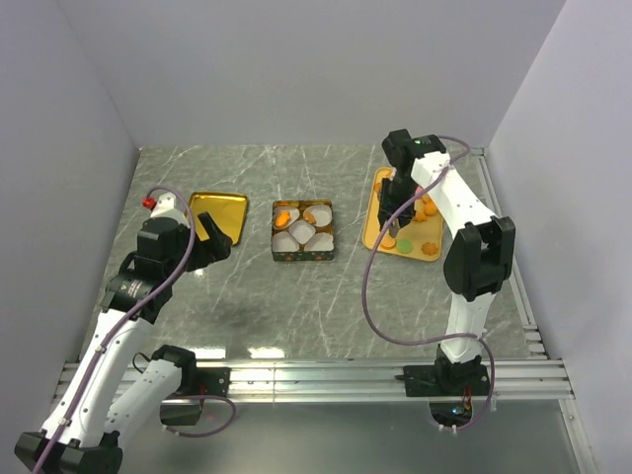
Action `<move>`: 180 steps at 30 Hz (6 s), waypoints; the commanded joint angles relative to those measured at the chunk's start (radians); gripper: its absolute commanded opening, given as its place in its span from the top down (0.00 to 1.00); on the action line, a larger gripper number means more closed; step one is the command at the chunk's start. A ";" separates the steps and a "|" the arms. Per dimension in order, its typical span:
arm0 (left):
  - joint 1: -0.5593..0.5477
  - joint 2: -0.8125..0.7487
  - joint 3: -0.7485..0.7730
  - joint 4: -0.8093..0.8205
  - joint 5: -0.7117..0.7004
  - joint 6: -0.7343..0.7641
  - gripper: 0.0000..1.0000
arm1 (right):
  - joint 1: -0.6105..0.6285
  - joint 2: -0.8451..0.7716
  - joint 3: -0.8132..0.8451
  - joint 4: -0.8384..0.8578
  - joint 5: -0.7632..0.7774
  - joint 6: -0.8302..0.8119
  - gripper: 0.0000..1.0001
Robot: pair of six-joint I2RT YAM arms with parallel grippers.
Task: Pack the cookies
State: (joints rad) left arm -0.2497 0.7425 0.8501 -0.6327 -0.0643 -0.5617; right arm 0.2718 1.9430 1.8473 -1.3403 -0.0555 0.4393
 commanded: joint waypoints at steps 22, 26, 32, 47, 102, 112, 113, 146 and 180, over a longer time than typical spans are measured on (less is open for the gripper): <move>-0.049 0.000 0.010 0.016 -0.005 0.006 0.07 | 0.445 0.060 0.241 -0.013 -0.173 0.196 0.77; -0.051 0.000 0.009 0.016 -0.006 0.006 0.07 | 0.460 0.079 0.204 0.016 -0.178 0.205 0.76; -0.051 0.000 0.009 0.018 -0.006 0.006 0.07 | 0.461 0.070 0.109 0.073 -0.176 0.200 0.76; -0.053 0.009 0.010 0.016 -0.006 0.006 0.07 | 0.448 0.105 0.078 0.112 -0.172 0.197 0.73; -0.065 0.000 0.006 0.018 -0.009 0.003 0.07 | 0.403 0.033 0.294 -0.019 -0.144 0.185 0.50; -0.065 0.008 0.007 0.014 -0.019 0.000 0.07 | 0.199 -0.128 0.139 -0.046 -0.086 0.105 0.51; -0.065 0.011 0.007 0.014 -0.019 -0.001 0.07 | 0.151 -0.142 0.121 -0.046 -0.078 0.095 0.51; -0.057 -0.023 0.001 0.010 -0.074 -0.017 0.05 | -0.097 0.181 0.267 -0.010 -0.004 -0.042 0.51; 0.012 -0.042 -0.003 0.025 -0.037 -0.003 0.05 | -0.089 0.384 0.452 -0.071 0.016 -0.013 0.51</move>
State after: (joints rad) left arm -0.2432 0.7120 0.8463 -0.6331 -0.1169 -0.5686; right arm 0.1825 2.3116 2.2395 -1.3621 -0.0666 0.4179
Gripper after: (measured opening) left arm 0.949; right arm 0.498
